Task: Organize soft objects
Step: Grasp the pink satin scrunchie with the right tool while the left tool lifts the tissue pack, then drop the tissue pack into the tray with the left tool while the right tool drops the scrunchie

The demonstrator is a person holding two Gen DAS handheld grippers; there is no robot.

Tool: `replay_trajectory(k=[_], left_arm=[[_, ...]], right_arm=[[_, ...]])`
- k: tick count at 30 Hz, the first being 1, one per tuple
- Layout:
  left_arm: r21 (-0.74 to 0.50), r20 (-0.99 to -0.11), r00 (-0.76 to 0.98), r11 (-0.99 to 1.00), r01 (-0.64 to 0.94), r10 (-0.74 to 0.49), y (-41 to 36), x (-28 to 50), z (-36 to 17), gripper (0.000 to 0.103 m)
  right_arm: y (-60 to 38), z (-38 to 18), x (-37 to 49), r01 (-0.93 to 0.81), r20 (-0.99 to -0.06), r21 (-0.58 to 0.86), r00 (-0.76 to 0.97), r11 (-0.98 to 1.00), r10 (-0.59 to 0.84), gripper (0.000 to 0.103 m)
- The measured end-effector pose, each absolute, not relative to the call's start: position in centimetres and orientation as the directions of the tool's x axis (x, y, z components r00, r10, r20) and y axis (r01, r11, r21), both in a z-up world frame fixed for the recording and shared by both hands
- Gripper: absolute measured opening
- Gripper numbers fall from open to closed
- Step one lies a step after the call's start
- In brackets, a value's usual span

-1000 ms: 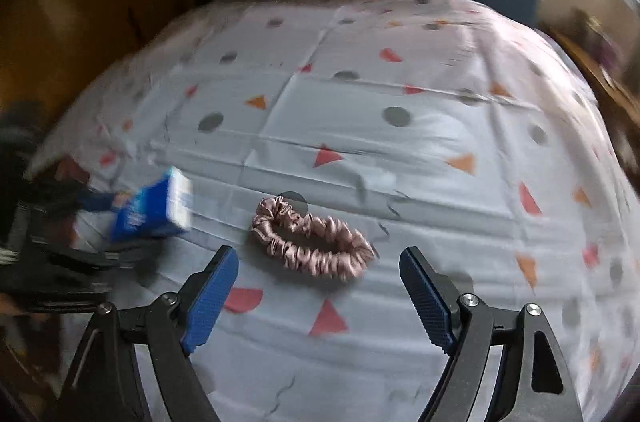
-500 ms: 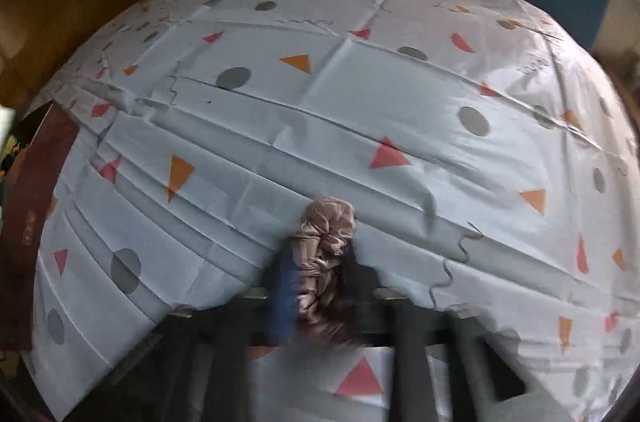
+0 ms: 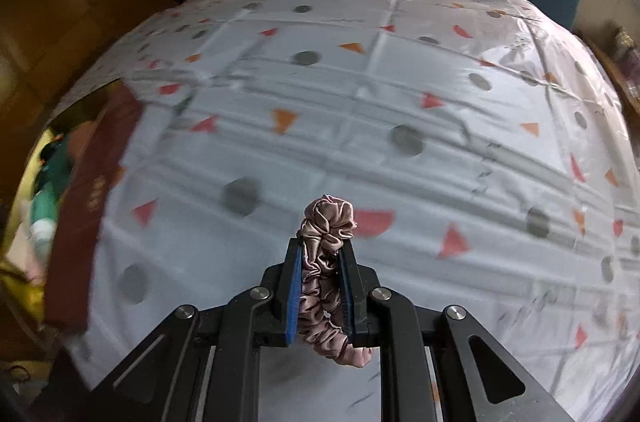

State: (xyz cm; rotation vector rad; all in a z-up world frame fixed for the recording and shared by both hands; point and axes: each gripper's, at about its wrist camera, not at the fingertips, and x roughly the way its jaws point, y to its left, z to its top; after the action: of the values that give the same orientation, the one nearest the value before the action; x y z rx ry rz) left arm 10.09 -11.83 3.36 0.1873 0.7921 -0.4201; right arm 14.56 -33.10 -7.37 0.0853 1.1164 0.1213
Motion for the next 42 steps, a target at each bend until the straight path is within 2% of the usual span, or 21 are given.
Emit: replay_trajectory(k=[8, 14, 18, 25, 33, 36, 38, 42], left_arm=[[-0.09, -0.736, 0.617, 0.944, 0.316, -0.277, -4.8, 7.8, 2.1, 0.066], [-0.188, -0.744, 0.632, 0.976, 0.112, -0.216, 4.2, 7.1, 1.1, 0.066], [-0.199, -0.752, 0.638, 0.98, 0.023, -0.168, 8.1, 7.0, 0.3, 0.066], [-0.262, -0.785, 0.586, 0.965, -0.018, -0.202, 8.9, 7.8, -2.0, 0.066], [-0.19, -0.836, 0.533, 0.98, -0.058, -0.13, 7.3, 9.2, -4.9, 0.067], [-0.172, -0.841, 0.528, 0.984, -0.049, -0.121, 7.0, 9.3, -5.5, 0.07], [-0.15, -0.833, 0.544, 0.988, -0.045, -0.102, 6.9, 9.2, -5.4, 0.078], [-0.111, -0.81, 0.582, 0.993, -0.035, -0.07, 6.7, 8.5, -4.5, 0.08]], right_arm=[[-28.5, -8.3, 10.1, -0.085, -0.881, 0.21, 0.415, 0.974, 0.226, 0.017], [-27.6, -9.4, 9.3, -0.073, -0.885, 0.208, 0.411, 0.976, 0.219, 0.017], [-27.6, -9.6, 9.4, -0.072, -0.885, 0.205, 0.413, 0.976, 0.216, 0.017], [-27.7, -9.7, 9.2, -0.068, -0.878, 0.215, 0.424, 0.974, 0.224, 0.017], [-27.8, -9.6, 9.0, -0.068, -0.874, 0.22, 0.429, 0.973, 0.228, 0.017], [-27.8, -9.6, 8.9, -0.066, -0.873, 0.221, 0.431, 0.973, 0.227, 0.017], [-27.7, -9.6, 8.9, -0.064, -0.874, 0.216, 0.433, 0.974, 0.223, 0.017], [-27.6, -9.6, 8.8, -0.058, -0.874, 0.207, 0.438, 0.977, 0.211, 0.017]])
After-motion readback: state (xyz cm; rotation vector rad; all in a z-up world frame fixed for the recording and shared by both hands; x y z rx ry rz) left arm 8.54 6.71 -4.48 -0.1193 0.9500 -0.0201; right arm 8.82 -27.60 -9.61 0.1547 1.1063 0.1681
